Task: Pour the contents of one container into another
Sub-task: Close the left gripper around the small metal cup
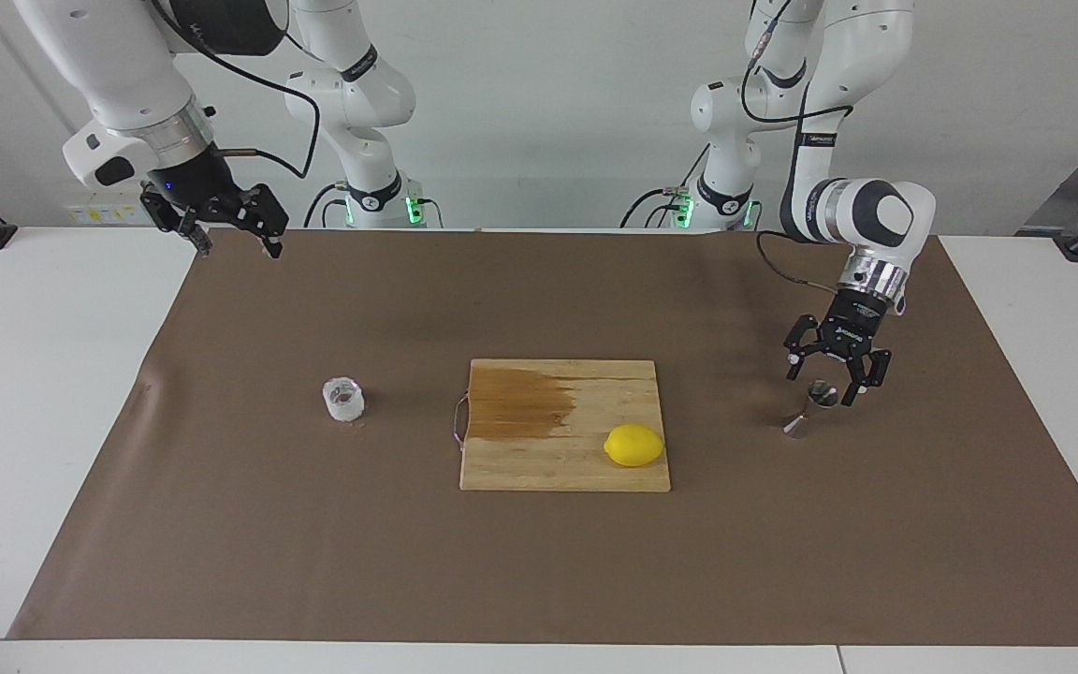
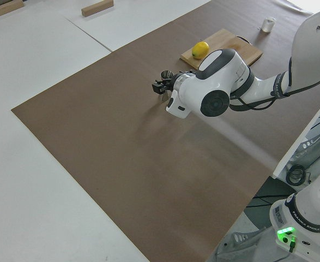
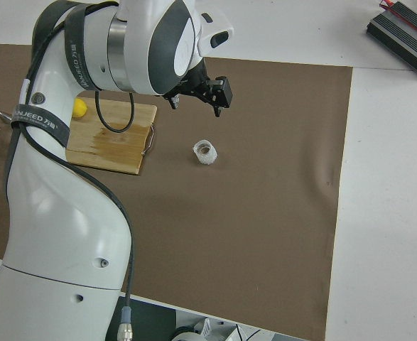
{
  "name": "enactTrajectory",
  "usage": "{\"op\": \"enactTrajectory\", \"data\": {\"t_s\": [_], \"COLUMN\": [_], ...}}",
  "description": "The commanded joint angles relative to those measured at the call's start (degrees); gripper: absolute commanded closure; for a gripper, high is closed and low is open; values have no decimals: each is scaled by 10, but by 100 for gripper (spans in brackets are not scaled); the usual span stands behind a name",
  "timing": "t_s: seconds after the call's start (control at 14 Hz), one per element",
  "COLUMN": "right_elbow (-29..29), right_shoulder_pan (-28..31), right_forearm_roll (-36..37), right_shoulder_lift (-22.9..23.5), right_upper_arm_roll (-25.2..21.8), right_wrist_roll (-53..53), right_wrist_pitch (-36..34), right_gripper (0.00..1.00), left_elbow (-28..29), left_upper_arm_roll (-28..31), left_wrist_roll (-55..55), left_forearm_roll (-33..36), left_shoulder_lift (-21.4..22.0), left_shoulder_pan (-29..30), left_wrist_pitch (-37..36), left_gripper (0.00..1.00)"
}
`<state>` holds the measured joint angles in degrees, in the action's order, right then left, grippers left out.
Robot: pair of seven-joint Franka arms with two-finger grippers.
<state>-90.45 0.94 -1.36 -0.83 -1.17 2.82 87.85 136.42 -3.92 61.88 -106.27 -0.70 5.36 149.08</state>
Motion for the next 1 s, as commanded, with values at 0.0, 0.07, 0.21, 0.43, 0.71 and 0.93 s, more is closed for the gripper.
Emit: {"op": "enactTrajectory", "data": {"t_s": [0.0, 0.07, 0.21, 0.43, 0.71, 0.93], "right_elbow": [4, 4, 4, 4, 4, 4], "right_shoulder_pan": [4, 5, 5, 5, 5, 5], "right_forearm_roll": [5, 5, 5, 5, 5, 5], "right_shoulder_lift": [-1, -1, -1, -1, -1, -1], "right_upper_arm_roll": [4, 4, 4, 4, 4, 4], "right_wrist_roll": [4, 4, 4, 4, 4, 4], "right_wrist_pitch": [-6, -6, -6, -6, -6, -6], "right_gripper": [0, 0, 0, 0, 0, 0], "left_elbow": [3, 3, 3, 3, 3, -1], "left_upper_arm_roll": [4, 4, 4, 4, 4, 5], "left_wrist_roll": [-13, -12, -13, -12, -12, -8], "left_forearm_roll": [-17, -17, -17, -17, -17, -16], "left_shoulder_lift": [0, 0, 0, 0, 0, 4], "left_shoulder_pan": [-6, -5, -5, -5, -4, 2], "left_wrist_pitch": [11, 12, 12, 13, 12, -1], "left_gripper": [31, 33, 39, 58, 92, 100]}}
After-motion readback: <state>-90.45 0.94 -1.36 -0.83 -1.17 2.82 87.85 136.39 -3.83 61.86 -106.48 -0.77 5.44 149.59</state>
